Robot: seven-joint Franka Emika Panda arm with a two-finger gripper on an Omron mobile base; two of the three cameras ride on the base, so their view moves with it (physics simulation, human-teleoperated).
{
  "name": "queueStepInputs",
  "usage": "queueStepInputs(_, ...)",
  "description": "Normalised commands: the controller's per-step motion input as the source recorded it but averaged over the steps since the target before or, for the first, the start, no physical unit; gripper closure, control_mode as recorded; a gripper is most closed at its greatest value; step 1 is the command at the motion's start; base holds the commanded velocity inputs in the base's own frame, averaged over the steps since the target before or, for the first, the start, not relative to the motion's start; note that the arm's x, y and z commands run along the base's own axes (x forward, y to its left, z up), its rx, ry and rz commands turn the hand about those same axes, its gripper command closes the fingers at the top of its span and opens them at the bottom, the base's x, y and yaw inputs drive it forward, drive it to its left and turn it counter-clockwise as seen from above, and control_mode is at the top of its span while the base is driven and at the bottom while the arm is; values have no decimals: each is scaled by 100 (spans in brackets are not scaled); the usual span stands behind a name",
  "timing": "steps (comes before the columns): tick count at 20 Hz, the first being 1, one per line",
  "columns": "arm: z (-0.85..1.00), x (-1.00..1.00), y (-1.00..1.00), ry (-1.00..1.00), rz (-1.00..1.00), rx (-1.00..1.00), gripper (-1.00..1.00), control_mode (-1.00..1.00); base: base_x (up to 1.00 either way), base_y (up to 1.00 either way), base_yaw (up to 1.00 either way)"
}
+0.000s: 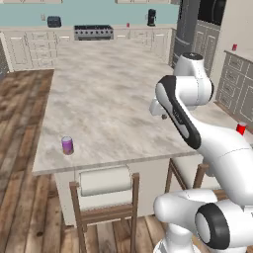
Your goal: Four empty soda cans are scattered around the kitchen. Gather all the cans and cluster them next to the stove for recycling.
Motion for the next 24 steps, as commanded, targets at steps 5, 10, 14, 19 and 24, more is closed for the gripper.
queueStepInputs(5,0,0,0,0,0,0,-100,100,-9,-18,2)
queueStepInputs(10,0,0,0,0,0,0,-100,100,-25,-67,0)
queueStepInputs(14,0,0,0,0,0,0,-100,100,-42,-86,0)
queueStepInputs(19,0,0,0,0,0,0,-100,100,-44,-86,-3)
queueStepInputs(24,0,0,0,0,0,0,-100,100,-31,-80,-8)
